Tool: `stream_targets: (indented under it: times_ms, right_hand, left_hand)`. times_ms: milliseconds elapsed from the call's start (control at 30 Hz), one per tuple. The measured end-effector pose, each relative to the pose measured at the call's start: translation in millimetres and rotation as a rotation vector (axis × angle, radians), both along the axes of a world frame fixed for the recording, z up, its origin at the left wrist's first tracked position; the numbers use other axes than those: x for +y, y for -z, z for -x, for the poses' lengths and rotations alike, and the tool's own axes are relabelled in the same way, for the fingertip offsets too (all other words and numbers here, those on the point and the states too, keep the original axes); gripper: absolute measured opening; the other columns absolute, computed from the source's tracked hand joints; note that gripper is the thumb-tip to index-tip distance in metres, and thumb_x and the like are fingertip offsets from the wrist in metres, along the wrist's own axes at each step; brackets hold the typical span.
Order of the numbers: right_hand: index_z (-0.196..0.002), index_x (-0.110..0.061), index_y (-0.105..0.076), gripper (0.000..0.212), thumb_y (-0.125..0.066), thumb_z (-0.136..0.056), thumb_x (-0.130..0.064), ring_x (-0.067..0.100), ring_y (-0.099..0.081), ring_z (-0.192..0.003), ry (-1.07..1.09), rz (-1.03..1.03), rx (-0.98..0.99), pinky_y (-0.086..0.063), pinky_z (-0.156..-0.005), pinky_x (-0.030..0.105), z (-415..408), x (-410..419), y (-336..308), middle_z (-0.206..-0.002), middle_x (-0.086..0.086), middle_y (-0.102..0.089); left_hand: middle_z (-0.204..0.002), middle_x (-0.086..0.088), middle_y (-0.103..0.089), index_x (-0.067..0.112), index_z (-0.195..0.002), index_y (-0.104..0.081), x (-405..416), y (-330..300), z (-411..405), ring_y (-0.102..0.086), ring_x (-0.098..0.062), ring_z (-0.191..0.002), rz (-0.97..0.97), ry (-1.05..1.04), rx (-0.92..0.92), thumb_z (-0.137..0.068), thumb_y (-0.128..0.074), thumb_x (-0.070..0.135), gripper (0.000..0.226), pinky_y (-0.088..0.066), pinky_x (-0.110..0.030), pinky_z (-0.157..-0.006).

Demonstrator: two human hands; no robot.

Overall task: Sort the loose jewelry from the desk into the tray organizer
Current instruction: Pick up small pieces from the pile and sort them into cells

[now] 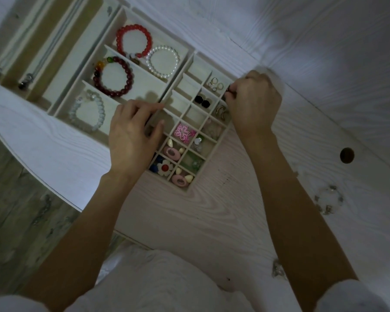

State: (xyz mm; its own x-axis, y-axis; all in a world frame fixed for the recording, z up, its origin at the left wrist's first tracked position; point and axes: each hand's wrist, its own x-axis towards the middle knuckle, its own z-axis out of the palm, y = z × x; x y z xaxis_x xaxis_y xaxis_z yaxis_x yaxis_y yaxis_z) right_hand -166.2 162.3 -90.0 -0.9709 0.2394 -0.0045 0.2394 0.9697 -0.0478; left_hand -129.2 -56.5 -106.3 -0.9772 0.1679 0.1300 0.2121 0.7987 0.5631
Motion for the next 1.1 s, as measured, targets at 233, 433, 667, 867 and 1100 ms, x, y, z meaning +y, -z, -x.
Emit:
stream_targets:
  times_ms: [233,433,667,867,1100]
  right_hand:
    - [-0.082,-0.012,-0.073,0.017,-0.057,-0.087,-0.017,0.01,-0.042,-0.07,0.161,0.078,0.105,-0.02,-0.047,0.019,-5.9,-9.6,8.3,-0.085,0.002,-0.062]
    - [-0.084,-0.017,-0.069,0.01,-0.06,-0.085,-0.02,0.007,-0.047,-0.067,0.227,0.363,0.204,-0.023,-0.049,0.011,-13.2,-2.4,0.0,-0.088,0.0,-0.06]
    - [-0.091,-0.006,-0.061,0.017,-0.048,-0.095,-0.015,0.019,-0.056,-0.064,-0.085,0.289,0.072,-0.042,-0.056,0.029,-19.5,26.5,-17.7,-0.077,0.008,-0.062]
    - [-0.088,-0.005,-0.068,0.01,-0.059,-0.085,-0.005,0.019,-0.062,-0.064,-0.182,0.332,0.058,-0.053,-0.064,0.033,-11.7,29.9,-18.4,-0.077,0.009,-0.068]
    - [-0.092,-0.01,-0.071,0.019,-0.055,-0.085,-0.002,0.024,-0.061,-0.076,-0.332,0.054,-0.108,-0.048,-0.065,0.031,-2.0,31.6,-12.0,-0.084,0.008,-0.068]
  left_hand:
    - [-0.101,-0.012,-0.06,0.011,-0.112,-0.066,-2.3,1.2,0.2,-0.048,-0.025,-0.092,0.016,0.009,-0.007,-0.086,-0.062,0.018,0.027,-0.038,-0.031,-0.078]
    - [-0.1,-0.012,-0.06,0.011,-0.113,-0.066,-2.9,0.0,0.8,-0.05,-0.025,-0.092,0.024,0.015,-0.014,-0.086,-0.063,0.016,0.028,-0.036,-0.027,-0.078]
    - [-0.099,-0.013,-0.06,0.01,-0.112,-0.067,-2.8,-1.3,1.3,-0.05,-0.026,-0.09,0.022,0.012,-0.026,-0.081,-0.059,0.003,0.033,-0.031,-0.021,-0.077]
    - [-0.101,-0.013,-0.06,0.01,-0.113,-0.067,-2.6,-2.1,1.4,-0.051,-0.027,-0.091,0.013,0.014,-0.039,-0.082,-0.057,0.003,0.033,-0.031,-0.021,-0.078]
    - [-0.101,-0.013,-0.06,0.01,-0.112,-0.067,-2.6,-0.9,1.9,-0.052,-0.027,-0.092,0.004,0.007,-0.04,-0.082,-0.056,0.003,0.033,-0.034,-0.023,-0.079]
